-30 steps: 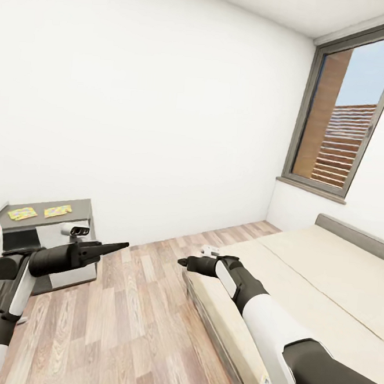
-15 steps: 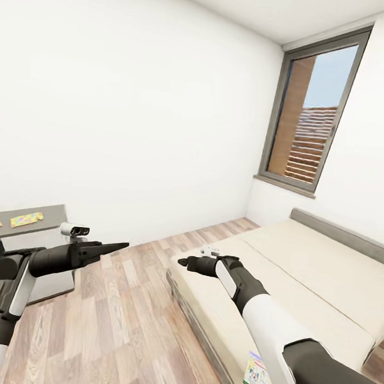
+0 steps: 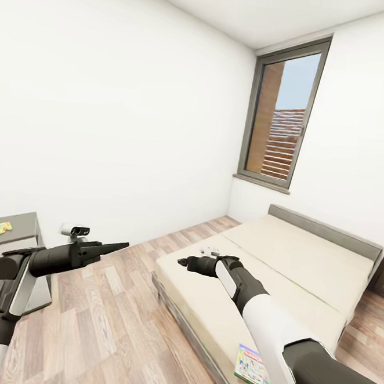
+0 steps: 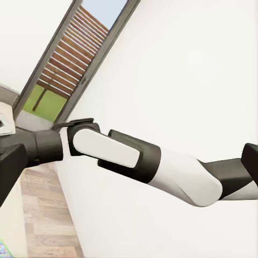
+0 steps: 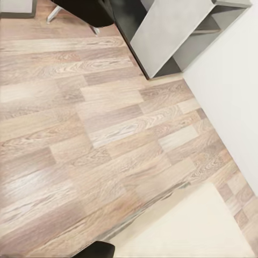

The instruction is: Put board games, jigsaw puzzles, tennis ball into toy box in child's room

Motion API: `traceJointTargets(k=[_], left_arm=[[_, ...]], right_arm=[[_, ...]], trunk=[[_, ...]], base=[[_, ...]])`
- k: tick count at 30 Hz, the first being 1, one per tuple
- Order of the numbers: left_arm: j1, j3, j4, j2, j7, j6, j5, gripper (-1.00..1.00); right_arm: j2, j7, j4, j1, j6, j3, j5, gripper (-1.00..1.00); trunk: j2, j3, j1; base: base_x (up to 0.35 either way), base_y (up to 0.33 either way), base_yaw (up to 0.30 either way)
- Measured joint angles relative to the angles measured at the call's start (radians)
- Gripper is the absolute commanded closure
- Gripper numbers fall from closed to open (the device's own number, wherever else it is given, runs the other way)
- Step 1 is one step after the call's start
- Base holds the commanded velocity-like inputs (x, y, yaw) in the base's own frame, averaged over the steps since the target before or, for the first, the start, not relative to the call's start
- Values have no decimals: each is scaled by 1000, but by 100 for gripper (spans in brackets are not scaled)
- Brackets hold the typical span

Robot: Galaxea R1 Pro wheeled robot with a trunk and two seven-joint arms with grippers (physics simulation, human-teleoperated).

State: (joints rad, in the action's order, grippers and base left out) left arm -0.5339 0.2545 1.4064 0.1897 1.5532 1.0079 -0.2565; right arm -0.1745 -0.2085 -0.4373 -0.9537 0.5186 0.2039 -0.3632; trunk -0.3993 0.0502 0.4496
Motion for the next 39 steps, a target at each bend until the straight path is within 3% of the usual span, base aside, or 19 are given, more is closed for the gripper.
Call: traceJointTargets(k=[39], left_arm=[[0,0,0,0,0,0,1,-100]], right_arm=[[0,1,0,0,0,0,0,-100]], trunk=[[0,32,0]], base=[[0,2,-247]])
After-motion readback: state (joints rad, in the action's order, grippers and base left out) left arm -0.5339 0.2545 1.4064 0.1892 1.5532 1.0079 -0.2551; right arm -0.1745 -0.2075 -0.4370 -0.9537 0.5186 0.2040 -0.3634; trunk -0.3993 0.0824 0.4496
